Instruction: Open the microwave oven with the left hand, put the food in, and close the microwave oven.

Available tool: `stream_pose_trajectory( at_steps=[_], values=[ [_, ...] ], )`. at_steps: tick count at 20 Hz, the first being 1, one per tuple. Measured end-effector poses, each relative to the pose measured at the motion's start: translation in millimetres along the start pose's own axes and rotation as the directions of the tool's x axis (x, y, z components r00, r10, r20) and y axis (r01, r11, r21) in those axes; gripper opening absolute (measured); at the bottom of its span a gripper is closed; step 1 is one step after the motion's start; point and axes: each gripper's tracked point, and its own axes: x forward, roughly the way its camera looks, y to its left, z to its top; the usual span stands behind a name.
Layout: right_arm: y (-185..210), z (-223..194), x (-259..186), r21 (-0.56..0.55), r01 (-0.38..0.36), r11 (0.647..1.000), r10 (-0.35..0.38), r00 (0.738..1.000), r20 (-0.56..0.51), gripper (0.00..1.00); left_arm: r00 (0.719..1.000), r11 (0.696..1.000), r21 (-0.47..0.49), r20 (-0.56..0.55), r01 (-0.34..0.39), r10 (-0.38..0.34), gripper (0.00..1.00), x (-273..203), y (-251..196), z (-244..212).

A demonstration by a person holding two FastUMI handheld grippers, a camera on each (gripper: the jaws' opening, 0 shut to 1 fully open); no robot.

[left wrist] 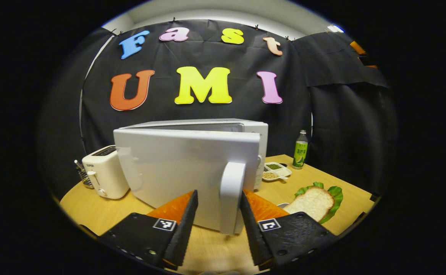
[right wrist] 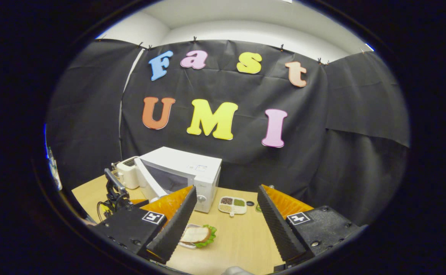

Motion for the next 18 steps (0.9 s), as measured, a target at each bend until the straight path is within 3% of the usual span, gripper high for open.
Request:
stream_pose_trajectory(
  at_steps=[1, 2, 3, 5, 6, 7, 9, 13, 18],
  values=[
    [2, 0, 0, -0.005, -0.005, 1.0, 0.005, 1.0, 0.002, 0.96, 1.0, 1.0, -0.015, -0.008, -0.022, 0.022, 0.84, -6, 9, -3],
    [2, -2, -1, -0.015, -0.002, 1.0, 0.002, 1.0, 0.002, 0.96, 1.0, 0.999, -0.03, -0.018, -0.015, 0.014, 0.87, -10, 9, -6],
    [3, -3, -2, -0.02, -0.008, 1.0, 0.008, 1.0, 0.001, 1.0, 1.0, 0.999, -0.025, -0.023, -0.021, 0.02, 0.98, -20, 11, -6],
    [8, -5, -3, -0.02, -0.015, 1.0, 0.015, 1.0, 0.0, 0.97, 0.999, 0.999, 0.0, -0.028, -0.042, 0.042, 0.98, -33, 22, -8],
    [10, -7, -4, -0.015, -0.02, 1.0, 0.02, 1.0, 0.0, 0.97, 0.998, 0.999, 0.0, -0.034, -0.051, 0.051, 0.89, -40, 28, -10],
    [13, -11, -5, -0.007, -0.027, 1.0, 0.027, 1.0, -0.006, 0.97, 0.997, 0.998, -0.006, -0.04, -0.059, 0.058, 0.98, -48, 34, -11],
    [21, -17, -6, -0.002, -0.043, 0.999, 0.043, 0.999, -0.009, 1.0, 0.995, 0.997, -0.012, -0.053, -0.081, 0.08, 0.98, -65, 47, -16],
    [31, -35, -7, -0.01, -0.068, 0.998, 0.067, 0.997, -0.024, 0.96, 0.985, 0.987, 0.011, -0.07, -0.16, 0.16, 0.98, -101, 86, -21],
    [39, -81, 5, 0.022, -0.091, 0.996, 0.093, 0.991, -0.098, 1.0, 0.959, 0.964, 0.011, -0.099, -0.266, 0.266, 0.98, -141, 143, -30]
  ],
)
